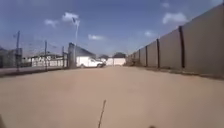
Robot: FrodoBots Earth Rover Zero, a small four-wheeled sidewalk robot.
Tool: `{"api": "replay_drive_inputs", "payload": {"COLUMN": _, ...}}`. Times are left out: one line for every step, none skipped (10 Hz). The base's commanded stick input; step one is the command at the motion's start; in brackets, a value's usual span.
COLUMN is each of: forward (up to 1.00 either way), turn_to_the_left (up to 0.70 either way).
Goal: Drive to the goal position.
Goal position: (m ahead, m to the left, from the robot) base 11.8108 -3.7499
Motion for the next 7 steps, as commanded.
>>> {"api": "replay_drive_inputs", "payload": {"forward": 1.00, "turn_to_the_left": 0.00}}
{"api": "replay_drive_inputs", "payload": {"forward": 1.00, "turn_to_the_left": 0.00}}
{"api": "replay_drive_inputs", "payload": {"forward": 1.00, "turn_to_the_left": 0.00}}
{"api": "replay_drive_inputs", "payload": {"forward": 1.00, "turn_to_the_left": 0.00}}
{"api": "replay_drive_inputs", "payload": {"forward": 1.00, "turn_to_the_left": 0.00}}
{"api": "replay_drive_inputs", "payload": {"forward": 1.00, "turn_to_the_left": 0.00}}
{"api": "replay_drive_inputs", "payload": {"forward": 1.00, "turn_to_the_left": 0.00}}
